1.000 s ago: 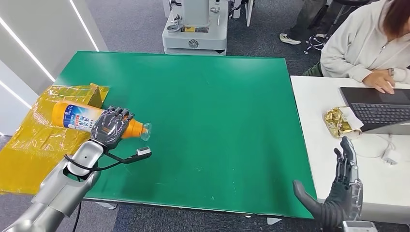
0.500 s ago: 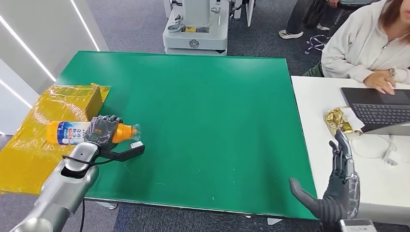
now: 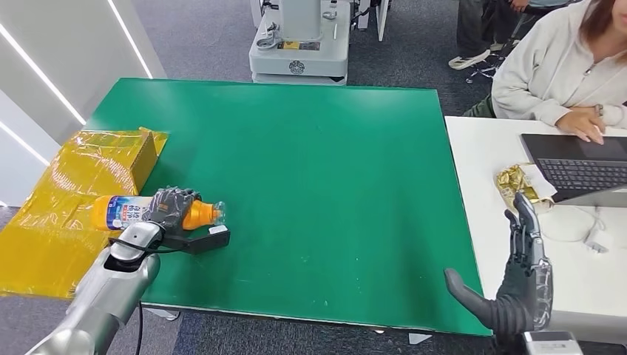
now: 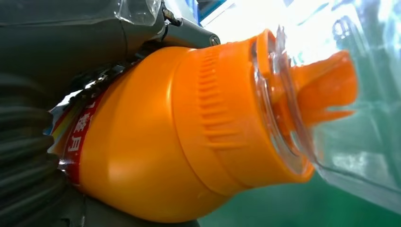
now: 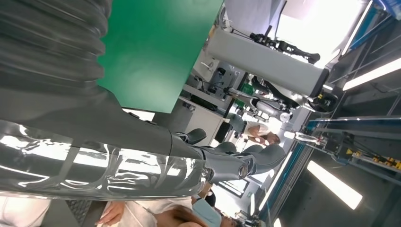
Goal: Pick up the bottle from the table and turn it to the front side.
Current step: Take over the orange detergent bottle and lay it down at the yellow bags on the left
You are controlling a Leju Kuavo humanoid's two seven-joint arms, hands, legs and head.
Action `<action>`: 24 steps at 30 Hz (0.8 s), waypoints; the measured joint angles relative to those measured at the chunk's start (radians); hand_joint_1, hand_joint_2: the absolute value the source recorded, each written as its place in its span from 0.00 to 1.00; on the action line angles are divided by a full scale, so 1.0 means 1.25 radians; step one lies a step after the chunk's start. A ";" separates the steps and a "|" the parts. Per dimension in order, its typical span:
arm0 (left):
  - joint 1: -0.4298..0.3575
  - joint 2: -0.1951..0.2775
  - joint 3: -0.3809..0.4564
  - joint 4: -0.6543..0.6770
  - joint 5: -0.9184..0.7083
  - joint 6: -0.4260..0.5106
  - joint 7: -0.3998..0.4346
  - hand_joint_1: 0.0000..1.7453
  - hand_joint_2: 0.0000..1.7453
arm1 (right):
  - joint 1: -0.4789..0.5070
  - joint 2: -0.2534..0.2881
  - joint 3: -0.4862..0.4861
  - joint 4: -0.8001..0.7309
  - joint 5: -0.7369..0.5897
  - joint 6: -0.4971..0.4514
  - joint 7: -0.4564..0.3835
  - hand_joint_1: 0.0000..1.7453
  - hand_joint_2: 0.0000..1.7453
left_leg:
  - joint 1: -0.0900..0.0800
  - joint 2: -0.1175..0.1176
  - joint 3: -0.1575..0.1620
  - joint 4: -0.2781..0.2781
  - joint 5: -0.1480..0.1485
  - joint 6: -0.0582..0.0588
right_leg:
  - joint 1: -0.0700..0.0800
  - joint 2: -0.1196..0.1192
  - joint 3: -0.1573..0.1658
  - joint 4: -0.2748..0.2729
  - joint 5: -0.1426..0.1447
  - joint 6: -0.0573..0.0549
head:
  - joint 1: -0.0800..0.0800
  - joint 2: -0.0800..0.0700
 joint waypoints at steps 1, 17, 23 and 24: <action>-0.007 -0.001 0.000 0.011 0.011 -0.006 -0.008 1.00 1.00 | 0.000 -0.002 -0.002 0.000 -0.004 0.000 -0.001 0.00 1.00 | 0.000 0.000 0.000 0.000 0.000 0.000 | 0.000 0.000 0.000 0.000 0.000 0.000 | 0.000 0.000; -0.056 0.008 0.000 0.097 0.084 -0.021 -0.027 0.00 1.00 | -0.001 -0.028 -0.003 0.001 -0.010 -0.003 0.012 0.00 1.00 | 0.000 0.000 0.000 0.000 0.000 0.000 | 0.000 0.000 0.000 0.000 0.000 0.000 | 0.000 0.000; -0.055 0.015 -0.002 0.101 0.091 -0.010 -0.011 0.00 1.00 | 0.000 -0.028 0.003 0.002 -0.006 -0.010 0.015 0.00 1.00 | 0.000 0.000 0.001 0.000 0.000 0.000 | 0.000 0.000 0.001 0.000 0.000 0.000 | 0.000 0.000; -0.055 0.015 -0.003 0.102 0.087 -0.005 -0.003 0.00 1.00 | -0.001 -0.028 0.005 0.003 -0.003 -0.011 0.016 0.00 1.00 | 0.000 0.000 0.001 0.000 0.000 0.000 | 0.000 0.000 0.001 0.000 0.000 0.000 | 0.000 0.000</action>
